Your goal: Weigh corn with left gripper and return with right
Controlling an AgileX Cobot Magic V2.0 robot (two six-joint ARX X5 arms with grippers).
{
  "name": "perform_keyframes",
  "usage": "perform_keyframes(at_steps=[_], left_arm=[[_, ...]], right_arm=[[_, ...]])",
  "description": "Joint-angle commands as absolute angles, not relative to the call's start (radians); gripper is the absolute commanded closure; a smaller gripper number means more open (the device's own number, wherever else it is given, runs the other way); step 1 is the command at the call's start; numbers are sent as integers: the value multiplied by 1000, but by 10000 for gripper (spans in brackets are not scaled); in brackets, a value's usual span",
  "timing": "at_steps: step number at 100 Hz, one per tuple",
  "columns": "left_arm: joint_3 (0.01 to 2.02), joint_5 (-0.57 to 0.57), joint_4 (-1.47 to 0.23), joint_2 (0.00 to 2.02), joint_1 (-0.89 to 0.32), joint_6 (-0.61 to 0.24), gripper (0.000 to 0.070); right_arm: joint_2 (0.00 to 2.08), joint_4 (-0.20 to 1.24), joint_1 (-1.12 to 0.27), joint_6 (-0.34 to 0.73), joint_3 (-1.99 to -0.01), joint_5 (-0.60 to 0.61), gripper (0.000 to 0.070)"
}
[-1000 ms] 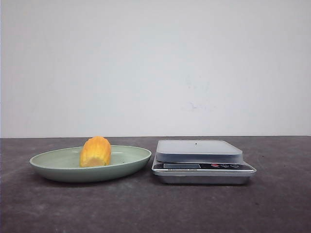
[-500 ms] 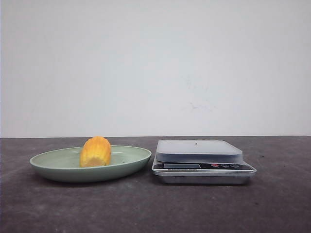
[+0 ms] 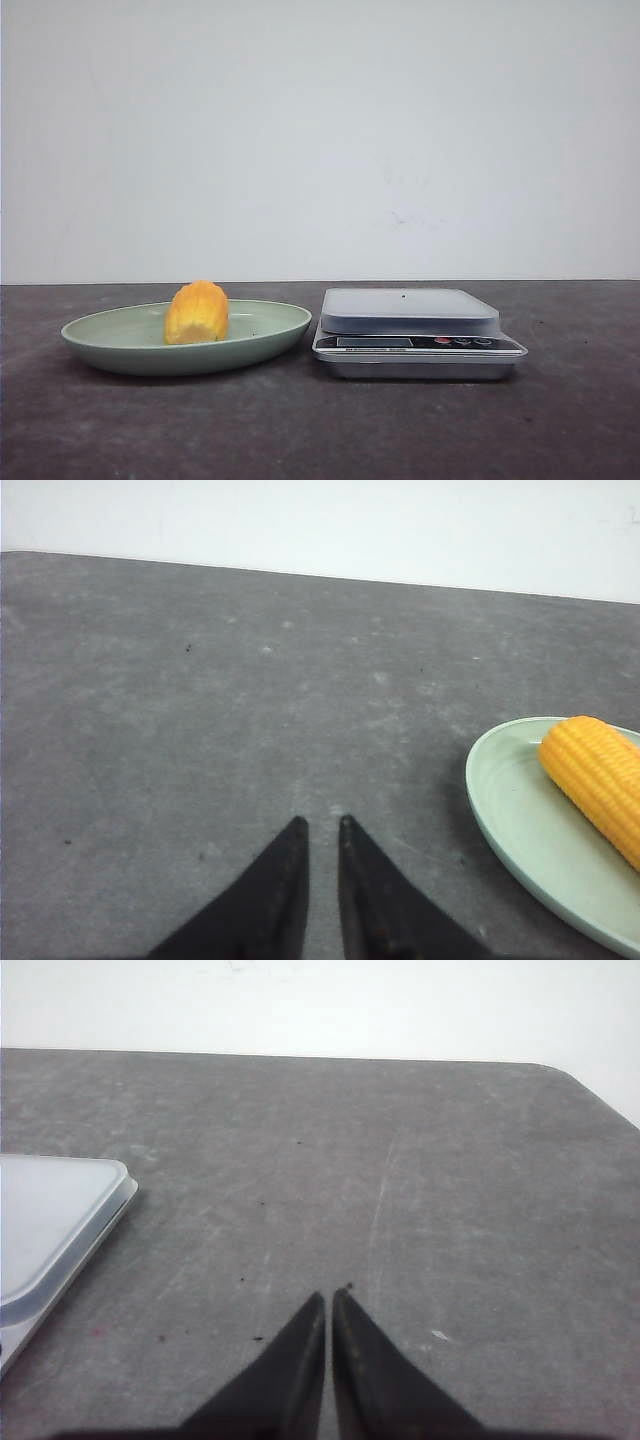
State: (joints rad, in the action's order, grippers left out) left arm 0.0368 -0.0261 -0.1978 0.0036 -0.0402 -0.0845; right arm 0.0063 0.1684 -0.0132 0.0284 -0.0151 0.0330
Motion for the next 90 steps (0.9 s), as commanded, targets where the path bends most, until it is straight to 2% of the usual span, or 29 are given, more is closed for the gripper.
perform_keyframes(at_steps=[1, 26, 41, 65, 81, 90], left_arm=[[23, -25, -210, 3, -39, -68, 683], [23, -25, -211, 3, -39, -78, 683], [23, -25, -213, 3, -39, -178, 683], [23, -27, -192, 3, -39, -184, 684], [34, -27, -195, 4, -39, -265, 688], [88, -17, -189, 10, -40, -368, 688]], right_arm=[[4, 157, -14, 22, -13, 33, 693], [4, 163, -14, 23, -13, 34, 693], [4, 173, -14, 63, -13, 53, 693], [4, 173, -14, 87, -13, 60, 693], [4, 163, -14, 162, -19, 56, 694], [10, 181, -14, 266, -79, 52, 696]])
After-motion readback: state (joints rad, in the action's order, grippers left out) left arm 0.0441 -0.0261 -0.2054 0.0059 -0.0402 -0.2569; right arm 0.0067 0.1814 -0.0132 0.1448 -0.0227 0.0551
